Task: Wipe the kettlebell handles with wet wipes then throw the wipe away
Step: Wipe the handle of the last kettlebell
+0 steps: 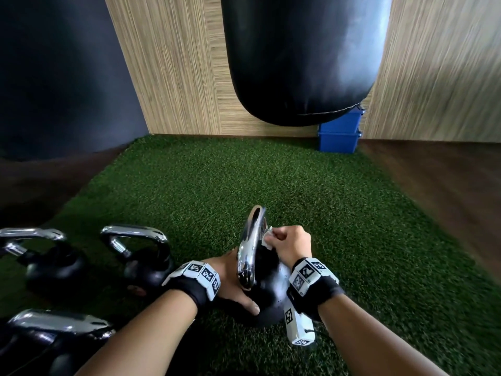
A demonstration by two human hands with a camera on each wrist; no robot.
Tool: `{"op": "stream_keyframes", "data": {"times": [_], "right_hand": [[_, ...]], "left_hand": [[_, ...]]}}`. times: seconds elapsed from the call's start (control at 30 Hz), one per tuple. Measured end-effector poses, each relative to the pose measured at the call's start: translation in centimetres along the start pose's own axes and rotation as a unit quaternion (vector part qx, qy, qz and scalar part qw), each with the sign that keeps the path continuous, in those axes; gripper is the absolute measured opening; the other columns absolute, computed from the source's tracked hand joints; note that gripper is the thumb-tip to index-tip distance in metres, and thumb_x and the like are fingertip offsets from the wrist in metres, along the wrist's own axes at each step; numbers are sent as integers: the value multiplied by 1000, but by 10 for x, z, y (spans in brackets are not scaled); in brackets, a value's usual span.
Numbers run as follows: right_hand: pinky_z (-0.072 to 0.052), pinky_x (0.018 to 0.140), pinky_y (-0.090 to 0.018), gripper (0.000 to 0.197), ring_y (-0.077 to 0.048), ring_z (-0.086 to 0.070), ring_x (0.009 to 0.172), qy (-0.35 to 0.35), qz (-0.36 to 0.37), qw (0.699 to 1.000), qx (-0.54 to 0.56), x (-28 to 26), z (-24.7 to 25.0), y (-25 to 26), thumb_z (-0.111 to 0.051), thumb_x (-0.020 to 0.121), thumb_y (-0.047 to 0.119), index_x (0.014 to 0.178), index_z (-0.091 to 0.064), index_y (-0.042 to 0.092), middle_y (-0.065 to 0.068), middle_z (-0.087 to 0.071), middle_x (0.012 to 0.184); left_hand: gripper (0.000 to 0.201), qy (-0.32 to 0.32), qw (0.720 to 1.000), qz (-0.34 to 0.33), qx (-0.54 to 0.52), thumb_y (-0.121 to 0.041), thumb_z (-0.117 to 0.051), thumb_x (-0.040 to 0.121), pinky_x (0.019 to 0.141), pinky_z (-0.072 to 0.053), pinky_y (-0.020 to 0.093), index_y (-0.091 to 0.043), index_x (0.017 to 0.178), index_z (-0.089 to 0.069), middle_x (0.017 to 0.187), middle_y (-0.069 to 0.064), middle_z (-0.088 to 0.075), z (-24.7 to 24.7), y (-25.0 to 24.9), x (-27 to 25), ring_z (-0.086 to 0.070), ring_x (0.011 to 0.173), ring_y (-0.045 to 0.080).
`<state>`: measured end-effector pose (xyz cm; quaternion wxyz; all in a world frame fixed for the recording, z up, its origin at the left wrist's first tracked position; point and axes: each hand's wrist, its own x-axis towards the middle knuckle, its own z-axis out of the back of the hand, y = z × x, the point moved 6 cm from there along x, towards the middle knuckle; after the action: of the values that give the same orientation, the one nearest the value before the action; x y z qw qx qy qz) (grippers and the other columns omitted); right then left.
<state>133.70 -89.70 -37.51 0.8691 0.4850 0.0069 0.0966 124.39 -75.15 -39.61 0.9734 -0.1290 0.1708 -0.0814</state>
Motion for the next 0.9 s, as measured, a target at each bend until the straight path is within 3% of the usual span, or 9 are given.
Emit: {"op": "stream_keyframes", "data": {"times": [0.1,0.27,0.33,0.4,0.5,0.53,0.63,0.77,0.9], "right_hand": [[-51,76,-18,23,-10,-69,80,-3,15,1000,12,7,5,12,-86,76,21,98,-80,15,1,-77,90],[-57,90,-36,29,-16,-71,89,-21,83,996,35,17,15,36,-85,76,17,104,-78,12,-5,-77,98],[-58,89,-35,32,-13,-70,87,-8,86,996,28,19,18,34,-86,75,19,105,-78,12,-3,-77,97],[-59,84,-33,24,-9,-69,80,11,96,995,5,21,21,36,-86,77,21,99,-79,14,2,-76,88],[-60,85,-43,14,-18,-73,86,42,131,989,47,19,22,49,-78,84,11,97,-77,14,-2,-76,93],[-61,82,-41,14,-15,-73,85,31,156,986,56,16,23,53,-77,83,9,96,-76,16,3,-74,91],[-54,67,-15,23,8,-62,72,-50,257,965,-1,-1,32,59,-83,78,18,100,-78,19,23,-61,81],[-42,67,-5,28,5,-55,70,-55,310,948,-40,-13,36,67,-79,82,19,109,-76,13,5,-69,92],[-58,68,-19,22,-8,-64,73,-64,385,919,-54,-40,46,87,-75,85,4,107,-76,6,-7,-74,97]], "left_hand": [[82,8,1000,17,24,-86,-70,54,93,-32,18,-33,116,-62,112,-15,-56,-7,4,4,-56,116,19],[105,-25,999,38,-26,-87,-78,41,104,-41,22,-39,131,-55,127,-23,-59,-9,16,5,-57,118,7],[98,-41,997,54,-42,-86,-79,36,96,-41,16,-47,123,-57,108,-38,-57,-9,18,4,-56,103,0],[90,-48,994,73,-60,-85,-80,32,90,-43,16,-51,112,-58,89,-42,-53,-10,20,2,-58,95,-2],[102,-44,992,85,-76,-83,-83,29,96,-51,24,-45,120,-58,97,-34,-63,-14,25,3,-65,101,3],[103,-50,991,92,-87,-82,-84,27,94,-51,22,-47,120,-56,93,-36,-63,-14,27,2,-66,98,1],[105,-64,987,94,-117,-81,-86,25,91,-49,18,-54,120,-52,85,-44,-60,-13,28,-2,-64,94,-7],[110,-47,986,93,-131,-80,-87,25,96,-49,21,-53,125,-50,93,-43,-59,-12,23,-4,-63,101,-4],[122,-25,989,74,-129,-75,-89,33,108,-47,29,-40,141,-46,124,-30,-61,-11,16,-2,-61,118,3]]}}
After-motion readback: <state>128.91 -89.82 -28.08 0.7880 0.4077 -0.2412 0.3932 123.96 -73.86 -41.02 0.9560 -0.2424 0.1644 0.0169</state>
